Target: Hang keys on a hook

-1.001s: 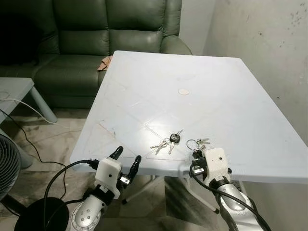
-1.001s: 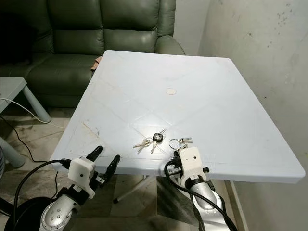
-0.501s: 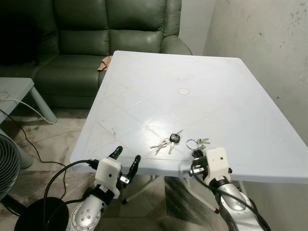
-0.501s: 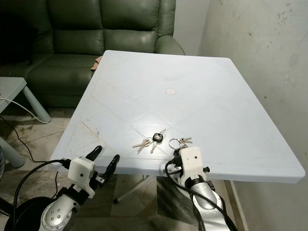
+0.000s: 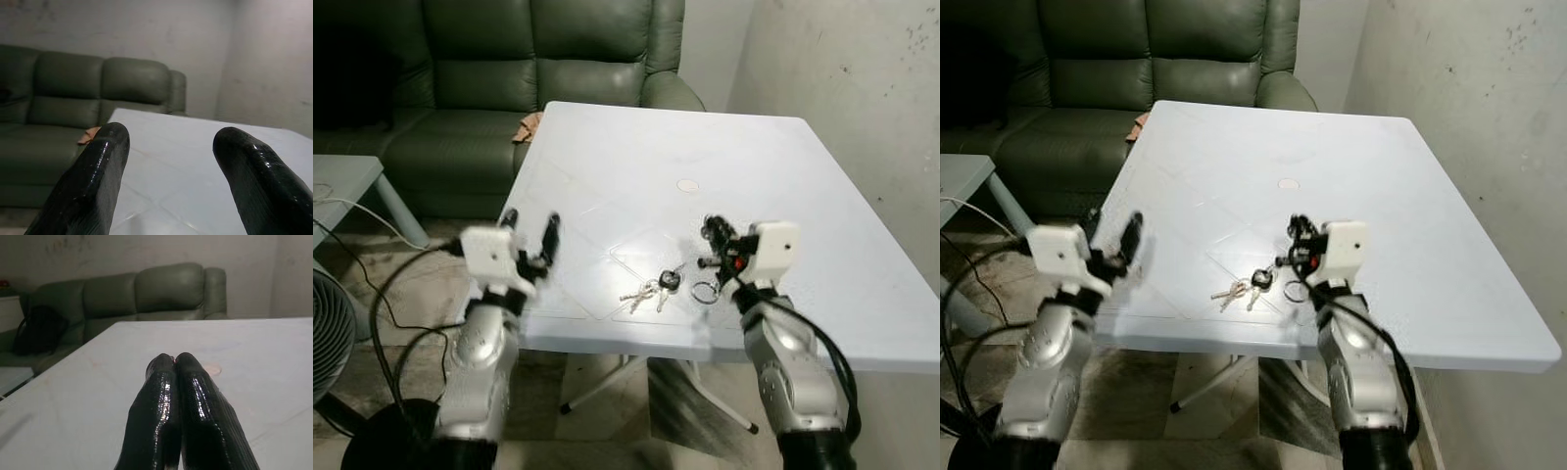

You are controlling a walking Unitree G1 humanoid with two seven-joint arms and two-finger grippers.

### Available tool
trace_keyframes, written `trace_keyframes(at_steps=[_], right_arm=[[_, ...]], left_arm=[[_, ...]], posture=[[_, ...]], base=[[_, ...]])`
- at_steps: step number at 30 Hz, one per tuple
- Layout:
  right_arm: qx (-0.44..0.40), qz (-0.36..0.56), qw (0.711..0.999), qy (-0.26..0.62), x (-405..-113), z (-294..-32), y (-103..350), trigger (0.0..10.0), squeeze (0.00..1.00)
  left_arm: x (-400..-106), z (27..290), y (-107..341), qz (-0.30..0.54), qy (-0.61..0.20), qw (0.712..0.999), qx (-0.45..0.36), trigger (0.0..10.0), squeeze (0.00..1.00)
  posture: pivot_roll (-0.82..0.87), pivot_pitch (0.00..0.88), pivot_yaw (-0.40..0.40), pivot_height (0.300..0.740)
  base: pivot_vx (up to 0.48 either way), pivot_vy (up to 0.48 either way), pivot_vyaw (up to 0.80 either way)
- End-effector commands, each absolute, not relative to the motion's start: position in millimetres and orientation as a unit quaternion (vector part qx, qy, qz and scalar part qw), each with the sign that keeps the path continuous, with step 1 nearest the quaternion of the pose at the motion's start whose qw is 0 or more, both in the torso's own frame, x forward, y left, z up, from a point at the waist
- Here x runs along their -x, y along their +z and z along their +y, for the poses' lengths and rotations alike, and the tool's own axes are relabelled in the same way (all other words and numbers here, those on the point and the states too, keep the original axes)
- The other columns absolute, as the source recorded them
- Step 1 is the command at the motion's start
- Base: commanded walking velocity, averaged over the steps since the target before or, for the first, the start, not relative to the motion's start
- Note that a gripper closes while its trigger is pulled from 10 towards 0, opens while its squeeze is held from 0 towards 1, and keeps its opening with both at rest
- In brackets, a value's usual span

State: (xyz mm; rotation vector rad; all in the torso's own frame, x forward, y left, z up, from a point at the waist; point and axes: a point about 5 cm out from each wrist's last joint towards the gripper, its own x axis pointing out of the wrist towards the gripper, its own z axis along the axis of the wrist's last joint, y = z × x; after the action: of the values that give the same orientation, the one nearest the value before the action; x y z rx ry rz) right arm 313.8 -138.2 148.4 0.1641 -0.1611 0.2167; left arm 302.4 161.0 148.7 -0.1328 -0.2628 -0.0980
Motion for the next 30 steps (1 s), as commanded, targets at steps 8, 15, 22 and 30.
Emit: trace_keyframes(at_steps=[8,15,22,30], right_arm=[[-0.058,-0.084,0.987,0.127,-311,-135,137,10.0,0.0],[-0.038,-0.066,0.99,0.119,-315,-132,129,10.0,0.0],[-0.027,-0.051,0.992,0.116,-319,-133,125,10.0,0.0],[-0.02,-0.053,0.991,0.118,-321,-129,124,10.0,0.0]], left_arm=[[-299,178,148,-0.115,-0.01,0.99,0.076,10.0,0.0],[-301,181,149,-0.108,-0.003,0.992,0.069,10.0,0.0],[-306,187,151,-0.104,0.008,0.992,0.065,10.0,0.0],[-310,193,152,-0.102,0.021,0.993,0.054,10.0,0.0]], posture=[[-0.07,0.0,-0.032,0.74],[-0.07,0.0,-0.03,0.74],[-0.07,0.0,-0.028,0.74],[-0.07,0.0,-0.032,0.74]], base=[[0.0,0.0,0.0],[0.0,0.0,0.0],[0.0,0.0,-0.59],[0.0,0.0,-0.73]])
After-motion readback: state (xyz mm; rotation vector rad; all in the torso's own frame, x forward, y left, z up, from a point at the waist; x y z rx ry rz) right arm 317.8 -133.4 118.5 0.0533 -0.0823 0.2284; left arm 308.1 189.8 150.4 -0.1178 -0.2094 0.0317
